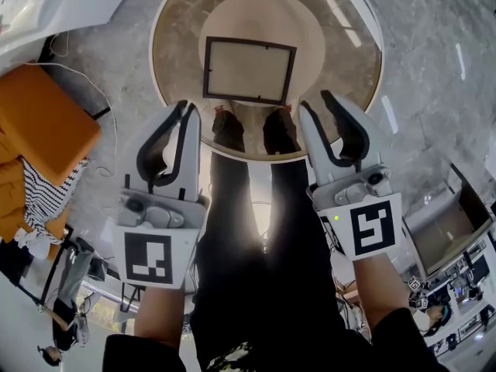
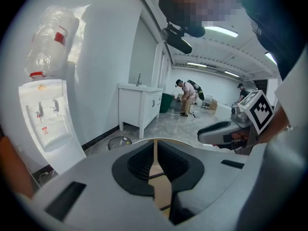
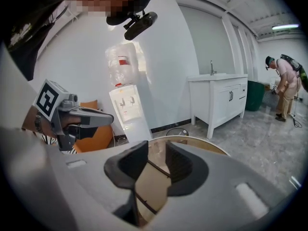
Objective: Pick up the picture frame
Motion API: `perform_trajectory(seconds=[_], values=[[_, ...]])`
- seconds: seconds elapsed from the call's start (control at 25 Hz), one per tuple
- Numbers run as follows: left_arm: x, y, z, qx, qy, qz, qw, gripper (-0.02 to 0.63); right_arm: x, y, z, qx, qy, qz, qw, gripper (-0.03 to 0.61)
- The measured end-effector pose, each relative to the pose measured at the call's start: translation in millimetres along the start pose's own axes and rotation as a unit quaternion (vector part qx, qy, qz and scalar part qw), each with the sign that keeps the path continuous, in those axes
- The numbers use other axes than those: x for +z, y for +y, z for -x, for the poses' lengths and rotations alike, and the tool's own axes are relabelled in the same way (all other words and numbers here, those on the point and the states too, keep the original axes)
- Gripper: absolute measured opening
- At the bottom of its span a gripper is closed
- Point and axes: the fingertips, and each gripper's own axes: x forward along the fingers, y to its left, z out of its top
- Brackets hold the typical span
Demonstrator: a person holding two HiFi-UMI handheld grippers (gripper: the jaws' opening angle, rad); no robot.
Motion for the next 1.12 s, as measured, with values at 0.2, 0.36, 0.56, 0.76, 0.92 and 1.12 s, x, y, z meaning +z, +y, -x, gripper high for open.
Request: perform_trajectory(seconds=[0.2, 0.36, 0.56, 0.76, 0.92, 1.12], values=[[-18.7, 6.7, -18.8, -0.001, 0.006, -0.002, 1.0000, 0.060, -17.9, -12.0, -26.6, -0.008, 0.000, 0.020, 1.000, 0.112], [-48.6, 12.5, -34.7, -0.007, 0.031, -0.006, 0.9995, 0.095, -34.1, -21.2, -47.3, -0.012, 0.009, 0.034, 0.999, 0.112], [-79.8, 17.0, -54.7, 0.001, 0.049, 0.005, 0.9988, 0.145, -62.2, -29.8, -52.6, -0.013, 0.028, 0.037, 0.999, 0.112], [-107.2, 23.7, -77.5, 0.002, 0.084, 0.000, 0.9965, 0.158, -88.8, -21.4, -64.8, 0.019, 0.064, 0.048, 0.997, 0.125], [-138.6, 29.0, -101.4, 0.008, 0.120, 0.030, 0.9923, 0.181, -103.9, -25.3, -75.1, 0.025, 0.071, 0.041, 0.996, 0.130], [-163.7, 37.7, -117.4, 0.007, 0.124, 0.028, 0.9919, 0.186, -119.6, -19.5, -83.2, 0.034, 0.079, 0.037, 0.996, 0.130]])
